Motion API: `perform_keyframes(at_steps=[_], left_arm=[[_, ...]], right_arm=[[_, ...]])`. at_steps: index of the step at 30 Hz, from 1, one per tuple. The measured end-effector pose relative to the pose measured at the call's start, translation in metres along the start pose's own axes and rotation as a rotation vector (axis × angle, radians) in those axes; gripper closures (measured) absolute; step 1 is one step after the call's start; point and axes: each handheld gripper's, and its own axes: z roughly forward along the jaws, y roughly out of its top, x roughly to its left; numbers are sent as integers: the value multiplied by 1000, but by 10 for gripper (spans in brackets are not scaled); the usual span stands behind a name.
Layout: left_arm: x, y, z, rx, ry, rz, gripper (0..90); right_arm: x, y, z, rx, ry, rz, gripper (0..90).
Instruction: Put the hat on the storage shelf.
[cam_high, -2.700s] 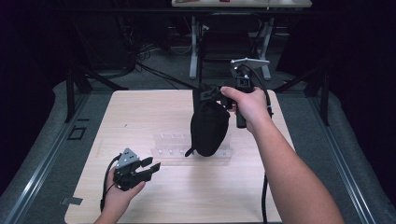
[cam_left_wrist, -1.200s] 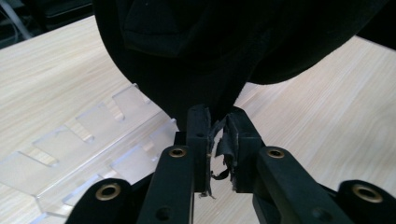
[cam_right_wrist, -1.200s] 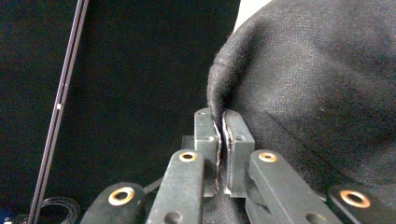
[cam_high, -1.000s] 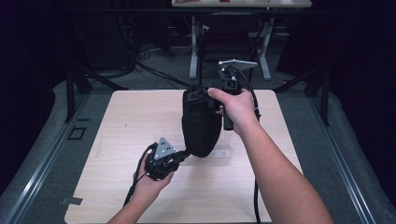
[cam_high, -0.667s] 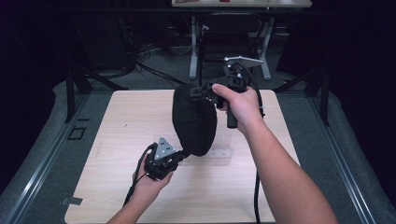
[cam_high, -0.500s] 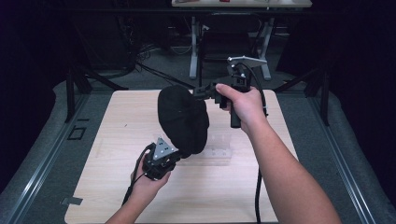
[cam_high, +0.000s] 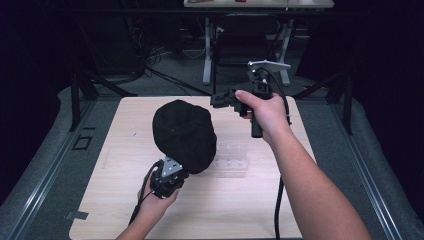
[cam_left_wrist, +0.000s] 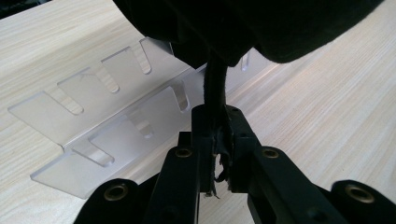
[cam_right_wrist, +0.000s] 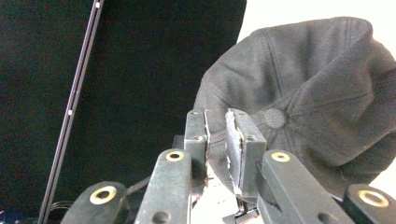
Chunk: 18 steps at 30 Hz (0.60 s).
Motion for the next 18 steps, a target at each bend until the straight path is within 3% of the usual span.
perform_keyframes(at_steps=[12, 18], left_arm=[[5, -8, 0, 4, -11, -38, 838], [6, -10, -2, 8, -3, -35, 806]], right_arm=[[-2, 0, -6, -2, -13, -4, 778], [-5, -1, -7, -9, -9, 5, 775]])
